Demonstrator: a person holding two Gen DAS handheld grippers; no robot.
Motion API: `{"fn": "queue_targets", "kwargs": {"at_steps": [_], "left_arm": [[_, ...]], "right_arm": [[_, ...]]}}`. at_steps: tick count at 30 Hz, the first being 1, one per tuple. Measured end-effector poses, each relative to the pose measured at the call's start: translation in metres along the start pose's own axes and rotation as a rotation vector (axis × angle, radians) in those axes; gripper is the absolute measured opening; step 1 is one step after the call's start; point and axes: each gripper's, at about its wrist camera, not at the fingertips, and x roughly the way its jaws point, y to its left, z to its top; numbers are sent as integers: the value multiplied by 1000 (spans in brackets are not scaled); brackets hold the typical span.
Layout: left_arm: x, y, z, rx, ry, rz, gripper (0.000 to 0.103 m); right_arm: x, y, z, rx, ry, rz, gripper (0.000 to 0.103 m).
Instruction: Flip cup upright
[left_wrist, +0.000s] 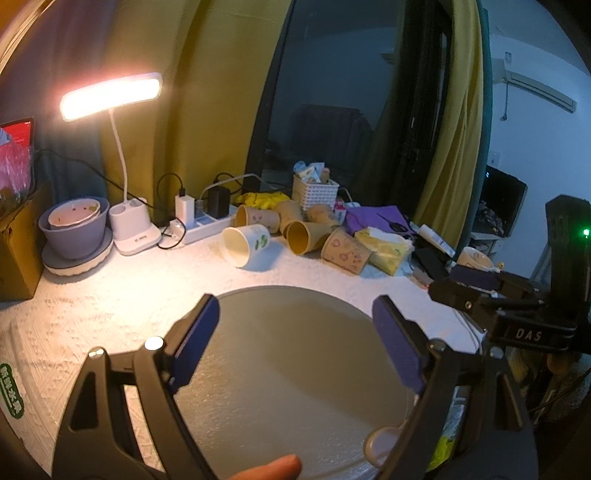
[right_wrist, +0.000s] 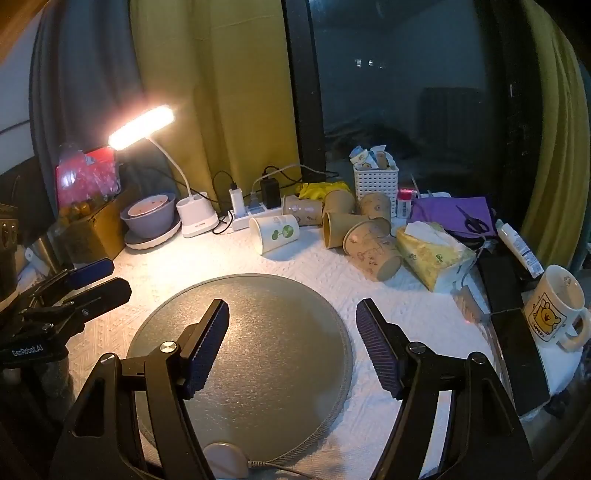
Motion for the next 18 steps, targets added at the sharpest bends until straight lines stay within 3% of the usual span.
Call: {"fn": "queue_targets", "kwargs": {"at_steps": [18], "left_arm": [[-1,-5,1,6,-7,0,86]], "right_arm": [[-3,-1,-2,-2,-8,-1,74]]}}
